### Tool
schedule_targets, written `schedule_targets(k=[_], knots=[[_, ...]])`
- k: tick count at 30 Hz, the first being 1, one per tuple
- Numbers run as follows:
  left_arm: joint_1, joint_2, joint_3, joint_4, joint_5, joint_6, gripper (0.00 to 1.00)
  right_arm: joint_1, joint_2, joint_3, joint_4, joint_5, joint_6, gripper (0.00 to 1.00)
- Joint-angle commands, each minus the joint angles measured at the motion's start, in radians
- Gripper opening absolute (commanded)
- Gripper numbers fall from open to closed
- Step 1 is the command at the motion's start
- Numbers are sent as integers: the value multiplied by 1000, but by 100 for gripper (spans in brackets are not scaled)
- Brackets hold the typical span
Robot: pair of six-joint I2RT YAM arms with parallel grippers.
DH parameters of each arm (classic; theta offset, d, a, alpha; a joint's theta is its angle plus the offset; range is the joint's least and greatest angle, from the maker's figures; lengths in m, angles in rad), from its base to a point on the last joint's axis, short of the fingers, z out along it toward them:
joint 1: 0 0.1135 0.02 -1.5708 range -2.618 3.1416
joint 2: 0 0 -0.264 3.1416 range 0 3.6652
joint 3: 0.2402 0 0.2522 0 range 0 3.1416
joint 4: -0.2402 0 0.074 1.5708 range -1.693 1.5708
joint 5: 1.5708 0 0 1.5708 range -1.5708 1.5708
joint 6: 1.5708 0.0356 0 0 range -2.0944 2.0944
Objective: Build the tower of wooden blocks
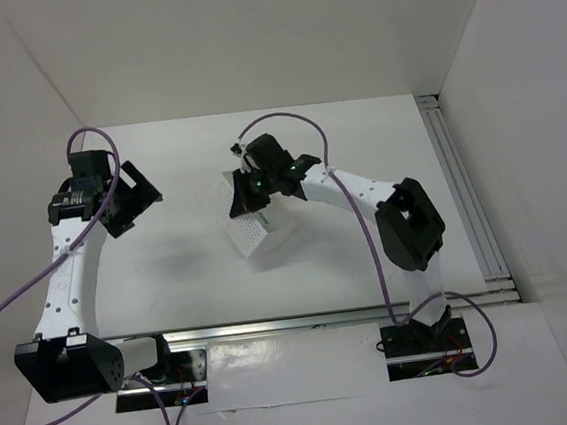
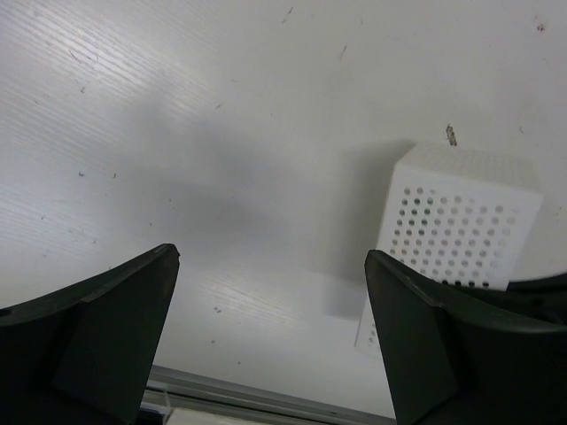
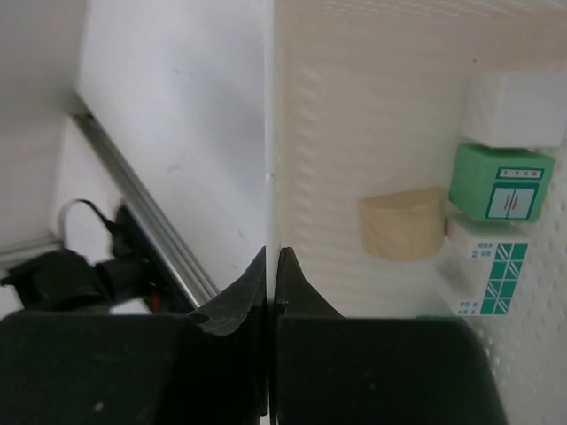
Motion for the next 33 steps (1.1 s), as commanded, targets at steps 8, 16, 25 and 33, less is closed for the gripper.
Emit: schedule_targets(k=[8, 16, 25, 33], knots=[[7, -25, 52, 24, 8, 22, 100, -91, 160, 30, 685, -442, 494, 0], [7, -44, 52, 24, 8, 40, 100, -109, 289, -71, 1421, -514, 1017, 0], [7, -53, 43, 24, 8, 49, 100, -118, 468, -61, 1954, -491, 1421, 0], [7, -53, 43, 24, -1, 50, 100, -128, 530, -96, 2133, -450, 1519, 0]])
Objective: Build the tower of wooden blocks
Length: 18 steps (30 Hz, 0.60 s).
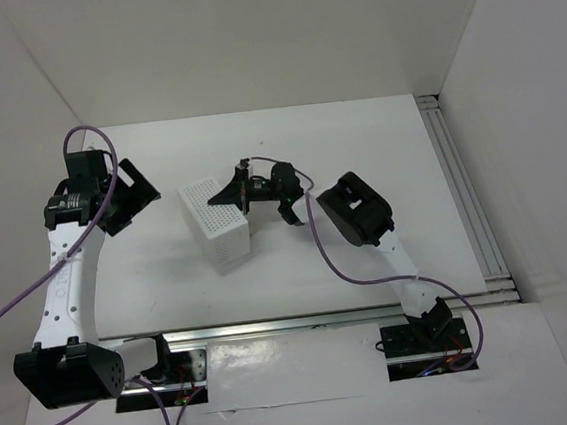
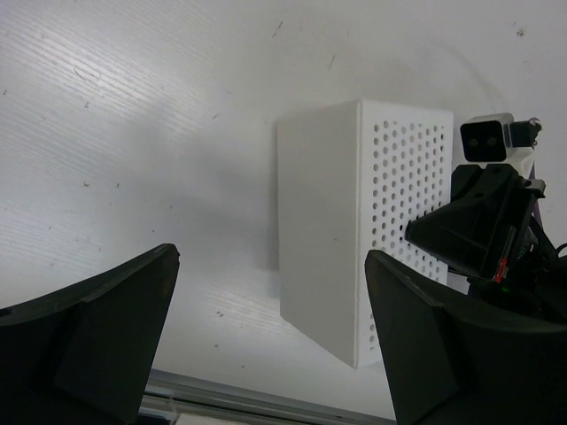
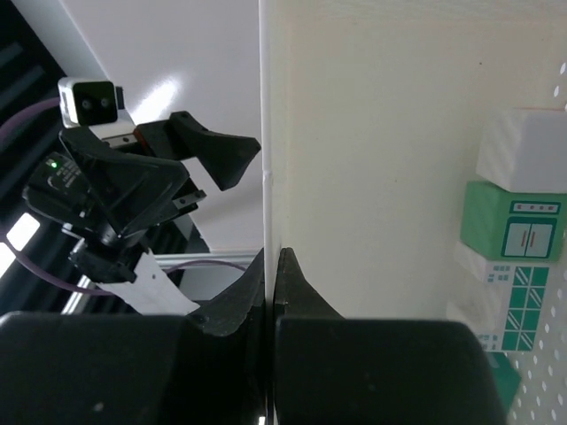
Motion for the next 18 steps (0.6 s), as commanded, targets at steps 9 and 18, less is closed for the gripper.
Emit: schedule_targets(k=[9, 18], knots=[[7, -5, 8, 21, -1, 23, 100, -22, 33, 20, 699, 76, 214, 0], [7, 6, 8, 21, 8, 23, 100, -22, 24, 37, 699, 76, 224, 0]])
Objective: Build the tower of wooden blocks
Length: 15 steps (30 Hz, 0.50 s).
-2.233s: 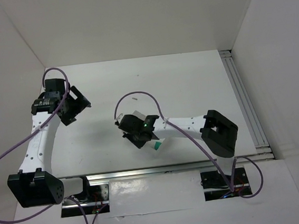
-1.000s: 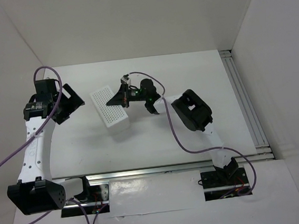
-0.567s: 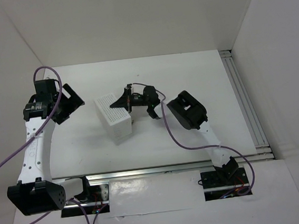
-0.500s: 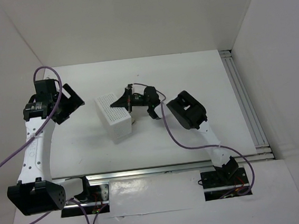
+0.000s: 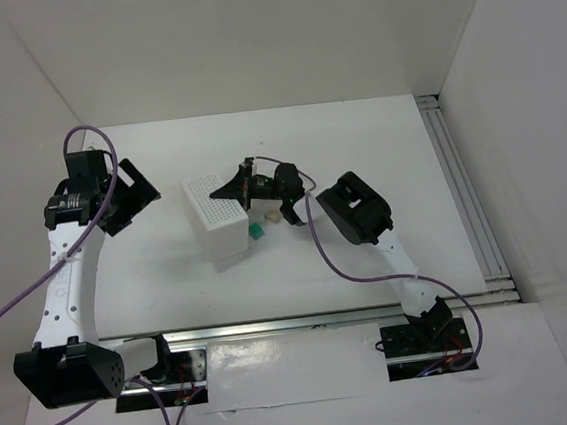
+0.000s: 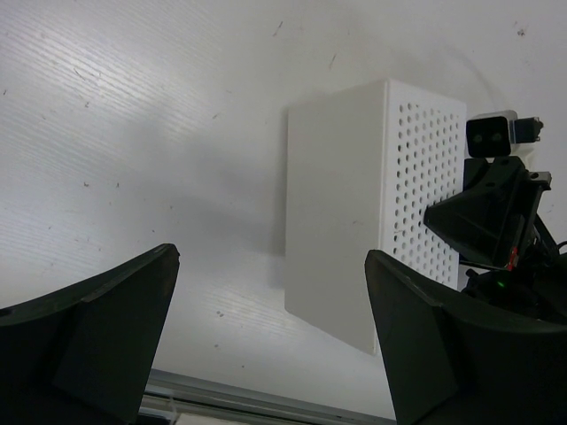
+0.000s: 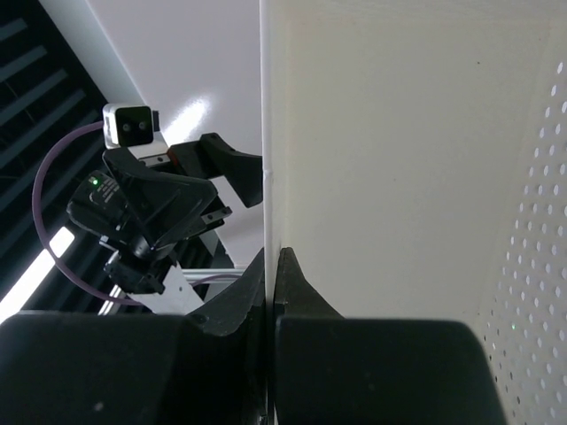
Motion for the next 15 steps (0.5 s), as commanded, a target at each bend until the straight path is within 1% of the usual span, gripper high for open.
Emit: schedule_targets(k=[1, 5, 6, 9, 10, 12, 13, 15], knots=[[7, 5, 8, 21, 7, 23, 100, -6, -10, 30, 621, 21, 123, 0], [7, 5, 17, 21, 7, 23, 100, -6, 0, 81, 621, 8, 123, 0], [7, 5, 17, 21, 7, 23, 100, -6, 0, 116, 603, -2, 132, 0], [7, 5, 17, 21, 7, 32, 100, 4, -12, 183, 534, -62, 92, 0], [7, 5, 17, 21, -8, 32, 100, 4, -23, 202, 458, -77, 43, 0], [7, 5, 26, 21, -40, 41, 100, 14, -53, 243, 368, -136, -18, 0], [7, -4, 36, 21, -74, 41, 100, 14, -62, 283, 277, -152, -78, 0], [7, -5, 59, 5, -108, 41, 100, 14, -101, 297, 175, -194, -149, 0]])
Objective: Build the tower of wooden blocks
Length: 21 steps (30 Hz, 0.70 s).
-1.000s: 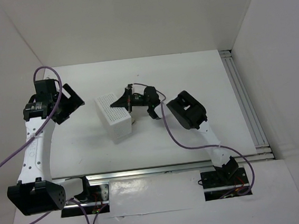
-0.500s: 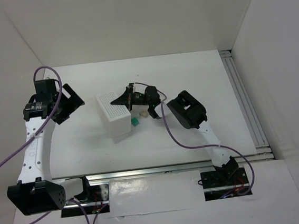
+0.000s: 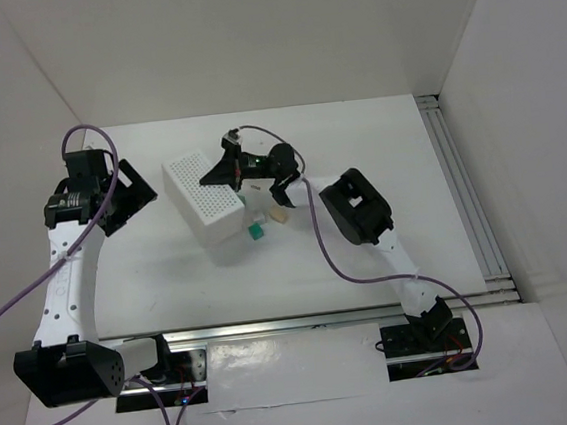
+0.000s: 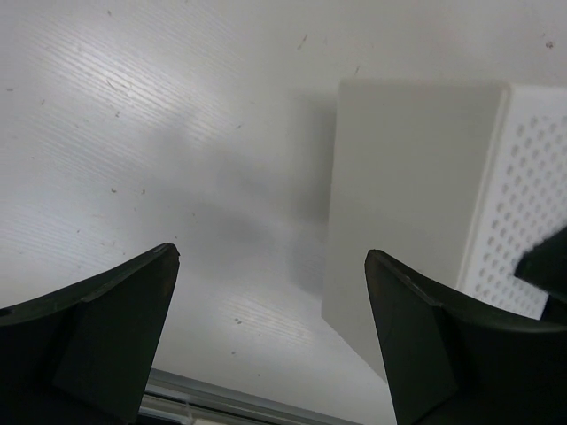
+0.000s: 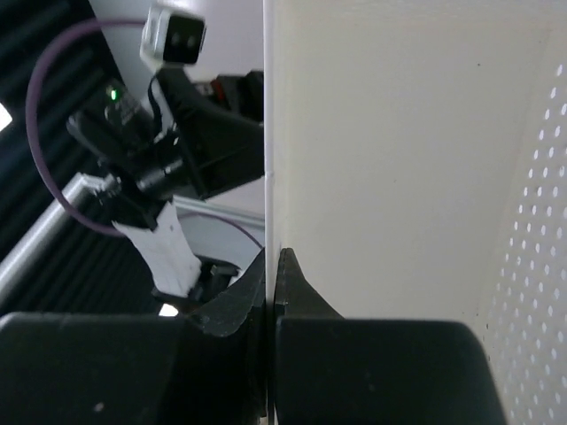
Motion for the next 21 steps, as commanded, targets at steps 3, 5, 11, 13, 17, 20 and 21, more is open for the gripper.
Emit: schedule_targets(k=[3, 5, 11, 13, 17, 20, 21], knots=[[7, -19, 81, -15, -90, 7, 100, -19, -167, 71, -45, -112, -283, 0], [7, -30, 81, -15, -81, -3, 100, -50, -192, 94, -218, -130, -429, 0], [7, -39, 90, -6, -68, -13, 100, -172, -269, 287, -954, -76, -1048, 0], [7, -39, 99, -6, -68, -13, 100, -206, -269, 348, -1283, 25, -1193, 0], [7, -30, 99, 3, -46, -2, 100, -292, -295, 445, -1634, 269, -1444, 0], [7, -21, 72, 21, -7, 18, 99, -315, -316, 477, -1823, 585, -1594, 0], [7, -12, 71, 21, -7, 18, 99, -315, -316, 478, -1878, 675, -1613, 0]])
